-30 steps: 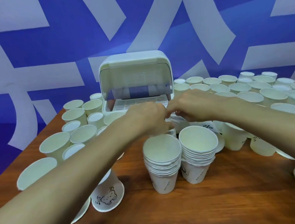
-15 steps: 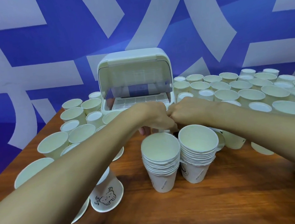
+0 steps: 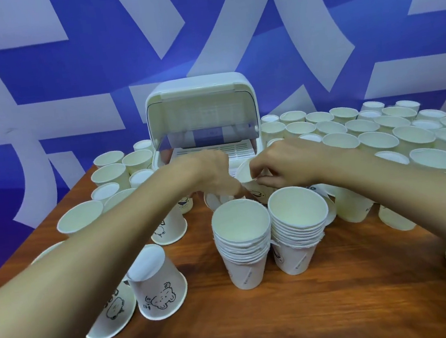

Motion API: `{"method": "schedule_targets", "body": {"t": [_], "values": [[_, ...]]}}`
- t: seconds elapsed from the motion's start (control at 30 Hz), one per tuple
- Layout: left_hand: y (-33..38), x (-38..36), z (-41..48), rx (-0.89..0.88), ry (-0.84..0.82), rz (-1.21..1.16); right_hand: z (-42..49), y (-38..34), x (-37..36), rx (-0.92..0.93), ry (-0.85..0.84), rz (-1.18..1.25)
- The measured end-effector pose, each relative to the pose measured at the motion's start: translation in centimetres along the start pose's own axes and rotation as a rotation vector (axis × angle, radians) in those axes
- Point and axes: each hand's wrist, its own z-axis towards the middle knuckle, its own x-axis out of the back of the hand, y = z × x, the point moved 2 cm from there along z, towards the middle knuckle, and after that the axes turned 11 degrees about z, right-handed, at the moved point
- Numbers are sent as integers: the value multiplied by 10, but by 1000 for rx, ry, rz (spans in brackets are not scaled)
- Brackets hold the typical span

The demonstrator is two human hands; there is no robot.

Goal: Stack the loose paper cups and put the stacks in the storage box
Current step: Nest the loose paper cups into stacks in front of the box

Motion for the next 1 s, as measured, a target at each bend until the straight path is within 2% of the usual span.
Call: {"method": "schedule_targets", "body": {"t": [0.17,0.27,0.33,0.5,0.63,0.73,0.9,1.0], "values": [[0,-14,11,-52,-3,-20,-3,-5,2,-36,9,6],[-1,-26,16,-158,-93,-60,-7,-7,0,-36,-22,9],[-1,-30,16,-242,-64,-16,-10,-9,-1,-42,-51,16],[-9,-9,-2,-198,132,137,-17,-5,15,-76,59,62],[-29,32,-45,-89,441,192,-41,-3,52,-121,265,125],[-40,57,-82,-77,620,162,-68,-13,68,-100,396,85],[-39,70,-131,-135,712,25,-104,-43,81,-20,511,134],[-27,59,-150,-196,732,20,-121,-60,85,23,563,169]]}}
